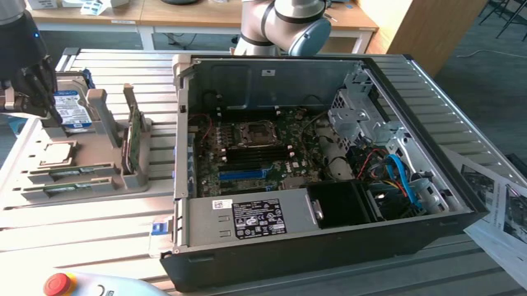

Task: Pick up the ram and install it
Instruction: 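Pick up the ram and move it above insertion slot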

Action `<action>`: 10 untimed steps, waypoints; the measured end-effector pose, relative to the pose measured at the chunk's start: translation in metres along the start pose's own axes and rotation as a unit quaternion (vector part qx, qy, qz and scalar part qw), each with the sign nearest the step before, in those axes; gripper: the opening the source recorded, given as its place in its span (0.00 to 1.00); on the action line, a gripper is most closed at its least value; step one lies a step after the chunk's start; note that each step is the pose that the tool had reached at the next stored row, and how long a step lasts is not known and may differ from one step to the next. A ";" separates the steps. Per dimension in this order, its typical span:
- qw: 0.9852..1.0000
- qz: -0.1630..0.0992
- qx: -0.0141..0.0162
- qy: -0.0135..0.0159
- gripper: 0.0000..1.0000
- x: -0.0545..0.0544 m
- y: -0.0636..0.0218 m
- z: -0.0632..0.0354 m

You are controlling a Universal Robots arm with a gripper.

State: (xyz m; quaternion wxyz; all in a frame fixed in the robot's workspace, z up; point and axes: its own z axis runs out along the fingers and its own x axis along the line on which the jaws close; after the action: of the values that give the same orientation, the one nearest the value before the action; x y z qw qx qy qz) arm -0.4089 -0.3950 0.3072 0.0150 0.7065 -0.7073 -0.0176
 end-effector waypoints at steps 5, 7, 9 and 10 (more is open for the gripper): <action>1.000 0.000 0.000 0.000 0.11 0.000 0.0000 0.0001; 1.000 0.000 0.000 0.000 0.11 0.001 -0.0001 0.0003; 1.000 0.000 0.000 0.000 0.11 0.004 0.0000 0.0001; 1.000 0.000 0.000 0.000 0.11 0.005 0.0000 0.0001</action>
State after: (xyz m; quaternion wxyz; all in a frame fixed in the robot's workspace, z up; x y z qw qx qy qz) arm -0.4089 -0.3998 0.3070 0.0149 0.7065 -0.7073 -0.0176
